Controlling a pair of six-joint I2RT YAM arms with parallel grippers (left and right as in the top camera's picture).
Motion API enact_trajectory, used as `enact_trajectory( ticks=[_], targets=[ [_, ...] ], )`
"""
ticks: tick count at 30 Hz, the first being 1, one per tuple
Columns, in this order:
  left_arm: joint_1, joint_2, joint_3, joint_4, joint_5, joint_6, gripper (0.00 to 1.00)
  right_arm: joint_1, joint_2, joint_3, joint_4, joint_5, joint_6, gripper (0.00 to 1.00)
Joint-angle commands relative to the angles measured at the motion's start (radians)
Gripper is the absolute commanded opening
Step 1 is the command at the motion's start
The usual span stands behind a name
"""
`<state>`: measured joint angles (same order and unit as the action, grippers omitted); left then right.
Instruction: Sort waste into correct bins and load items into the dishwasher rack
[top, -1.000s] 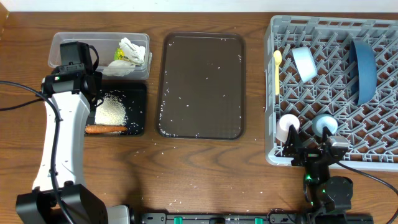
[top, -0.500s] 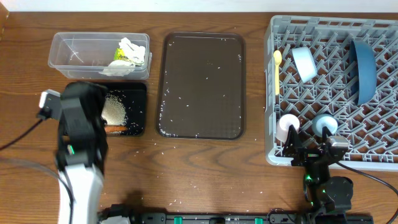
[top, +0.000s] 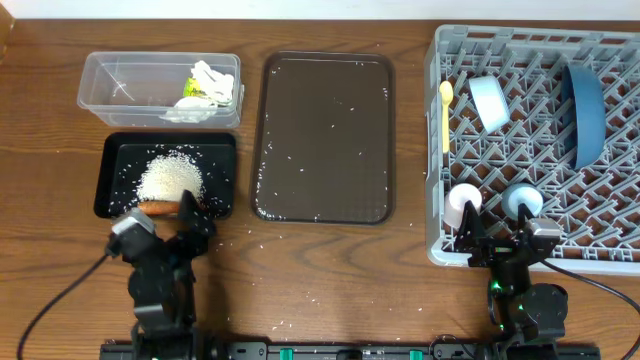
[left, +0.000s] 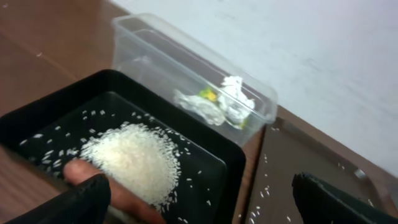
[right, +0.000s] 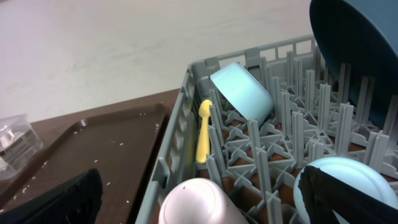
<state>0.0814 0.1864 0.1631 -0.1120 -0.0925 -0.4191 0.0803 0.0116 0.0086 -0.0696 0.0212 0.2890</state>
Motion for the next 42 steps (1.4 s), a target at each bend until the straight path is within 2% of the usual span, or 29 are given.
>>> enact_trajectory(
  ticks=[1, 9, 42],
  targets=[
    [-0.029, -0.091, -0.053, 0.015, 0.015, 0.089, 0.96, -0.011, -0.006, -0.003, -0.002, -0.003, 0.013, 0.99],
    [-0.035, -0.185, -0.124, 0.029, 0.014, 0.126, 0.96, -0.011, -0.006, -0.003, -0.002, -0.003, 0.013, 0.99],
    [-0.035, -0.182, -0.159, 0.044, 0.04, 0.142, 0.96, -0.011, -0.006, -0.003, -0.002, -0.003, 0.013, 0.99]
  ],
)
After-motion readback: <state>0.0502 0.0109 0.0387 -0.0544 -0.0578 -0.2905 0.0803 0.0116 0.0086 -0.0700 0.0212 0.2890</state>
